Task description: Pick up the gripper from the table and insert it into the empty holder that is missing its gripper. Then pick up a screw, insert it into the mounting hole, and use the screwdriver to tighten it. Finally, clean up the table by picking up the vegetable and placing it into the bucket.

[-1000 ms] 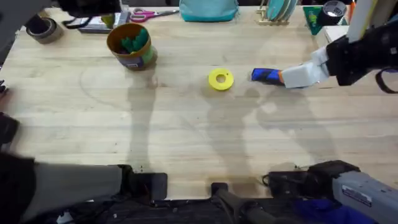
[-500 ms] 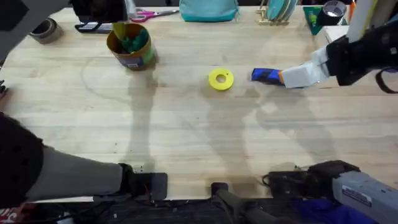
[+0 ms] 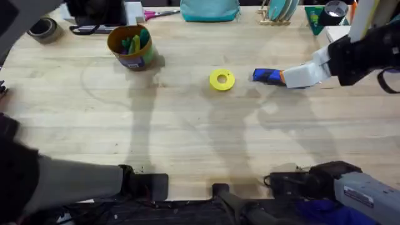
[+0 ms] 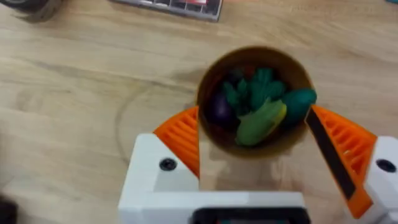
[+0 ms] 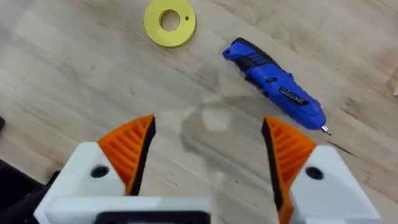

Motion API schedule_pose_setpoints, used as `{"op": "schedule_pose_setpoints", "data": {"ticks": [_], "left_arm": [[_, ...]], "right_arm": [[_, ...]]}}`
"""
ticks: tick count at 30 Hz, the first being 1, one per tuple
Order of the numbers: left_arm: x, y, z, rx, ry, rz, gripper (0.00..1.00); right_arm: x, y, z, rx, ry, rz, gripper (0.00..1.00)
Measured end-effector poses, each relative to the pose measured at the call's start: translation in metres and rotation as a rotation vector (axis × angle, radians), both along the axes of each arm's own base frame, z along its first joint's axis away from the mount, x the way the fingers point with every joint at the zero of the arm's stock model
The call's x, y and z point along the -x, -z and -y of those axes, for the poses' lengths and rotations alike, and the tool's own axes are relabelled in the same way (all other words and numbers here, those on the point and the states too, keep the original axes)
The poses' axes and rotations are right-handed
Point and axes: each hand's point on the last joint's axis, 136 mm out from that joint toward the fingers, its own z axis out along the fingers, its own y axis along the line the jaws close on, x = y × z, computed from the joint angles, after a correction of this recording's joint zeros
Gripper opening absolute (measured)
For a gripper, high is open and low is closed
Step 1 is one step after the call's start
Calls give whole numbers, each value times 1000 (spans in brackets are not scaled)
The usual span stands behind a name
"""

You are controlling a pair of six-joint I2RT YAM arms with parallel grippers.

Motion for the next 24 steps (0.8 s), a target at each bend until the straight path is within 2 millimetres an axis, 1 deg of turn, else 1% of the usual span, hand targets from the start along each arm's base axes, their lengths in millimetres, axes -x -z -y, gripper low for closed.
{"op": "schedule_pose_setpoints", "data": {"ticks": [3, 8, 12, 15, 18, 21, 24], "left_arm": [[22, -13, 1, 1, 0, -21, 985], [73, -40, 2, 2, 0, -53, 986], [117, -49, 9, 27, 16, -110, 986], [140, -52, 21, 81, 55, -140, 985], [164, -50, 37, 138, 121, -196, 986], [177, -48, 56, 165, 197, -235, 986], [182, -47, 79, 172, 288, -251, 986]], "right_arm": [[0, 0, 0, 0, 0, 0, 997], [0, 0, 0, 0, 0, 0, 997], [0, 0, 0, 0, 0, 0, 997], [0, 0, 0, 0, 0, 0, 997], [0, 0, 0, 0, 0, 0, 997], [0, 0, 0, 0, 0, 0, 997], [0, 0, 0, 0, 0, 0, 996]]}}
